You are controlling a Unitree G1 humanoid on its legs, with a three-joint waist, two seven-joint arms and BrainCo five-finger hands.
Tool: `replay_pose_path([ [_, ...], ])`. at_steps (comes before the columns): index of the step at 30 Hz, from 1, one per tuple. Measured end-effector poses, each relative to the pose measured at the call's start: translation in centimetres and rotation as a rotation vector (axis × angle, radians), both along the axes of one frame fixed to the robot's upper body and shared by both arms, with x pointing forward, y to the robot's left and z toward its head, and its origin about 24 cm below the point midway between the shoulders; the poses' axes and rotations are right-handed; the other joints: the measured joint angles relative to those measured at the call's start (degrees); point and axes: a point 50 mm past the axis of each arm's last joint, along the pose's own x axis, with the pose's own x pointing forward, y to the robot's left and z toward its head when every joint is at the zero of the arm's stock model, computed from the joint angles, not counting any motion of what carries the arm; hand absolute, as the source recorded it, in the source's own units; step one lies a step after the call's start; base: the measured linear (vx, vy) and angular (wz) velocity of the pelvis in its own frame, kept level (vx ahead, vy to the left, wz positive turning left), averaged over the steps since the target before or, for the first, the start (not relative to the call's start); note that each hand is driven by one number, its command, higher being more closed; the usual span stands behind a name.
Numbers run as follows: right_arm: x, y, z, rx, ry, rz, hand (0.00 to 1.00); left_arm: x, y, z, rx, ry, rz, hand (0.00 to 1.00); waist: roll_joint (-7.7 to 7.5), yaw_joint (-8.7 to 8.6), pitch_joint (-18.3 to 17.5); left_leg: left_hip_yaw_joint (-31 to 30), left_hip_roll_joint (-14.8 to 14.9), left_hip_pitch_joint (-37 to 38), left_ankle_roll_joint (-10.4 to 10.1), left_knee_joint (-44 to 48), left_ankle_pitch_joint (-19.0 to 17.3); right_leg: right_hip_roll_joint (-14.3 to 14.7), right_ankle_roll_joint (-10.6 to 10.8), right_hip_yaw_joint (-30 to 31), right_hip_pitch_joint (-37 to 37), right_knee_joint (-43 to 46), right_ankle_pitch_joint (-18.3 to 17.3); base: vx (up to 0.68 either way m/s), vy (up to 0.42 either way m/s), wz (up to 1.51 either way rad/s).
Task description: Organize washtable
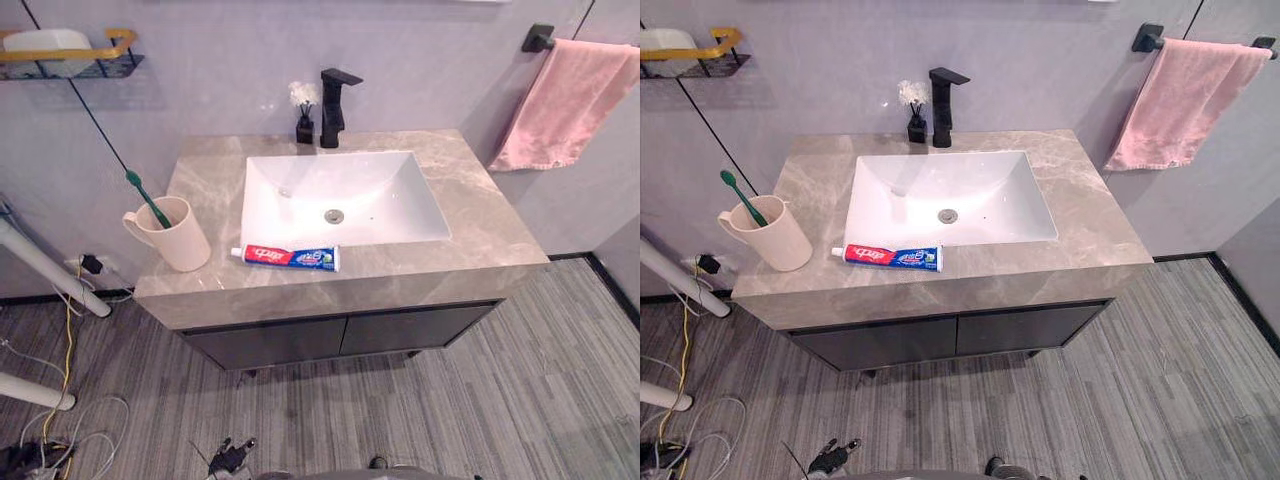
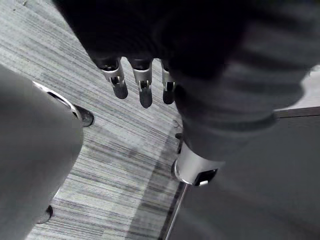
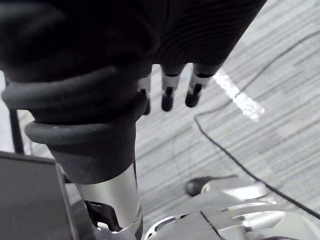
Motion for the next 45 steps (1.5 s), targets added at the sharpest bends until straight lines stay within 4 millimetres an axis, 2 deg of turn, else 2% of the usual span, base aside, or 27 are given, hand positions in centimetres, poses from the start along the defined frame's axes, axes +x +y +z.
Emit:
replay_pose_path([
  [1, 0.0, 0.0, 0.0, 0.006, -0.002, 0.006, 0.0, 0.1, -0.2, 0.0, 0.0, 0.0, -0.03, 0.0, -0.14, 0.04, -0.28, -0.04, -0.5, -0.1, 0.34, -0.25, 0.23, -0.32, 0.21, 0.01, 0.29, -1.1, 0.83, -0.03, 0.067, 0.01],
  [2, 0.5, 0.1, -0.3, 0.093, -0.017, 0.026, 0.0, 0.9, -0.3, 0.1, 0.005, -0.007, -0.149, 0.0, -0.13, 0.02, 1.04, -1.78, -2.15, 1.14, 1.09, -2.75, 1.06, -0.83, 0.42, 0.41, 2.27, -5.36, 3.17, 0.0, 0.0, 0.0],
  [12, 0.3, 0.0, -0.3, 0.102, -0.025, -0.026, 0.0, 1.0, -0.3, 0.1, 0.009, -0.007, -0.161, 0.0, -0.22, -0.09, 1.08, -1.9, -2.11, 1.16, 1.11, -2.54, 1.07, -0.86, 0.33, 0.29, 2.29, -4.96, 3.08, 0.0, 0.0, 0.01],
  [15, -0.1, 0.2, -0.3, 0.118, -0.037, -0.111, 0.0, 0.9, -0.1, 0.1, 0.009, -0.007, -0.134, 0.0, -0.69, -0.86, 2.09, -4.9, -2.08, 0.39, 1.12, -0.05, 1.0, -1.66, 0.3, -1.84, 2.32, -0.79, -0.04, -0.03, -0.037, 0.48],
  [16, -0.4, 0.4, -0.4, 0.13, -0.042, -0.161, 0.0, 0.8, 0.2, 0.1, 0.011, -0.008, -0.095, 0.0, -0.8, -1.36, 2.99, -7.01, -2.18, -0.86, 1.07, 2.54, 0.78, -2.02, -0.16, -2.6, 2.3, 1.76, -2.47, -0.06, -0.091, 0.99],
  [17, -1.1, 0.7, -0.5, 0.141, -0.036, -0.206, 0.0, 0.8, 0.6, 0.2, 0.011, -0.013, -0.053, 0.0, -1.66, -1.4, 3.43, -8.81, -2.25, -2.56, 0.74, 5.56, 0.28, -2.13, 0.23, -3.03, 2.45, 3.77, -4.59, -0.06, -0.103, 1.08],
  [20, -2.0, 0.8, -0.6, 0.149, -0.032, -0.296, 0.0, 0.9, 1.0, 0.2, 0.01, -0.022, 0.014, 0.0, -2.13, -0.56, 4.31, -9.15, -1.3, -4.32, 0.72, 7.19, 0.03, -3.52, 0.39, -8.11, 3.61, 5.36, -5.73, -0.08, -0.032, 0.94],
  [22, -1.7, 0.6, -0.5, 0.146, -0.045, -0.305, 0.0, 0.7, 1.0, 0.2, -0.002, -0.02, 0.056, 0.0, -1.27, -0.3, 4.6, -5.99, -0.63, -4.63, 0.82, 7.17, -0.65, -3.9, 0.47, -9.42, 4.23, 5.32, -5.75, -0.06, 0.019, 0.47],
  [24, -1.3, 0.5, -0.5, 0.148, -0.059, -0.308, 0.0, 0.6, 1.0, 0.2, 0.0, -0.017, 0.061, 0.0, -1.05, 0.15, 4.59, -4.45, -0.59, -4.84, 0.49, 7.15, -0.58, -4.48, 0.97, -9.74, 4.3, 5.25, -5.78, -0.03, 0.06, 0.16],
  [26, -1.0, 0.4, -0.5, 0.15, -0.069, -0.307, 0.0, 0.6, 1.2, 0.2, 0.004, -0.016, 0.056, 0.0, -0.74, 0.21, 4.28, -4.35, -1.5, -5.41, 1.09, 7.11, -0.63, -5.17, 2.25, -9.71, 4.24, 4.2, -4.84, 0.04, 0.107, 0.02],
  [29, -1.0, 0.6, -0.5, 0.162, -0.07, -0.302, 0.0, 0.7, 1.3, 0.2, 0.013, -0.007, 0.015, 0.0, -1.19, 0.07, 4.13, -4.04, -3.32, -5.53, 2.31, 7.25, -1.37, -6.9, 3.4, -9.76, 4.27, 3.93, -4.2, 0.07, 0.117, 0.0],
  [32, -0.8, 0.5, -0.5, 0.16, -0.074, -0.296, 0.0, 1.7, 0.8, 0.3, 0.034, -0.007, -0.09, 0.0, -0.94, -0.34, 3.96, -3.9, -5.94, -5.32, 3.86, 6.75, -2.31, -9.89, 5.03, -9.43, 2.87, 7.0, -5.2, 0.12, 0.178, 0.03],
  [34, -0.1, 0.0, -0.2, 0.146, -0.103, -0.283, 0.0, 1.9, 0.1, 0.3, 0.032, -0.006, -0.152, 0.0, -0.22, -1.16, 3.57, -3.53, -6.93, -4.7, 4.13, 5.58, -2.4, -11.46, 4.62, -7.47, -0.76, 14.04, -5.51, 0.15, 0.207, -0.02],
  [36, 0.6, 0.1, -0.1, 0.147, -0.121, -0.265, 0.0, 2.0, -0.2, 0.3, 0.033, -0.007, -0.182, 0.0, -0.28, -1.39, 3.57, -3.27, -7.28, -2.79, 4.4, 4.49, -2.21, -12.11, 3.5, -5.46, -3.31, 19.56, -5.44, 0.14, 0.108, -0.1],
  [37, 0.7, 0.4, -0.2, 0.151, -0.126, -0.261, 0.0, 2.0, -0.2, 0.3, 0.038, -0.005, -0.204, 0.0, -0.34, -1.56, 3.68, -3.53, -6.99, -1.43, 4.55, 3.89, -2.16, -12.12, 2.84, -3.47, -5.85, 24.71, -5.8, 0.18, 0.05, -0.01],
  [38, 0.9, 0.6, -0.2, 0.154, -0.13, -0.244, 0.0, 1.9, 0.0, 0.3, 0.049, 0.003, -0.231, 0.0, -0.2, -2.36, 3.67, -3.69, -6.1, -0.84, 4.56, 3.9, -2.16, -10.2, 3.34, -0.66, -6.91, 25.22, -8.31, 0.22, 0.027, 0.06],
  [39, 1.0, 0.6, -0.2, 0.154, -0.131, -0.239, 0.0, 1.9, 0.1, 0.3, 0.055, 0.005, -0.241, 0.0, -0.49, -2.69, 3.65, -3.9, -5.69, -0.48, 4.55, 3.85, -2.16, -9.02, 3.58, 0.49, -7.12, 24.34, -9.23, 0.14, -0.072, 0.2],
  [40, 1.0, 0.8, -0.2, 0.158, -0.13, -0.225, 0.0, 2.0, 0.0, 0.3, 0.056, 0.003, -0.253, 0.0, -0.59, -2.93, 3.7, -4.48, -4.56, -0.11, 4.54, 3.75, -2.17, -6.11, 3.36, 1.5, -7.81, 21.65, -9.53, 0.13, -0.111, 0.24],
  [41, 1.0, 0.9, -0.2, 0.158, -0.129, -0.218, 0.0, 2.1, -0.1, 0.3, 0.058, 0.002, -0.265, 0.0, -0.65, -2.9, 3.69, -4.84, -3.55, -0.15, 4.32, 3.75, -2.21, -3.25, 3.02, 2.04, -8.24, 16.29, -8.75, 0.11, -0.108, 0.24],
  [42, 0.9, 1.0, -0.2, 0.16, -0.125, -0.212, 0.0, 2.1, 0.0, 0.3, 0.063, 0.002, -0.273, 0.0, -1.0, -2.86, 3.54, -4.93, -3.56, -0.19, 4.12, 3.74, -2.25, -2.34, 2.59, 2.58, -8.07, 12.38, -7.12, 0.11, -0.115, 0.33],
  [43, 0.7, 1.1, -0.3, 0.165, -0.115, -0.21, 0.0, 2.1, 0.0, 0.3, 0.066, 0.005, -0.275, 0.0, -1.0, -2.94, 3.54, -5.75, -3.53, 0.13, 3.1, 3.56, -2.63, -1.82, 0.89, 2.67, -7.46, 10.36, -3.42, 0.18, -0.132, 0.31],
  [45, 0.2, 0.3, -0.2, 0.145, -0.107, -0.209, 0.0, 1.9, -0.9, 0.2, 0.042, 0.002, -0.268, 0.0, 0.42, -2.61, 3.6, -6.02, -2.61, 0.78, 2.08, 2.64, -2.03, -0.94, 0.57, 2.46, -6.44, 8.92, -3.0, 0.17, -0.116, 0.15],
])
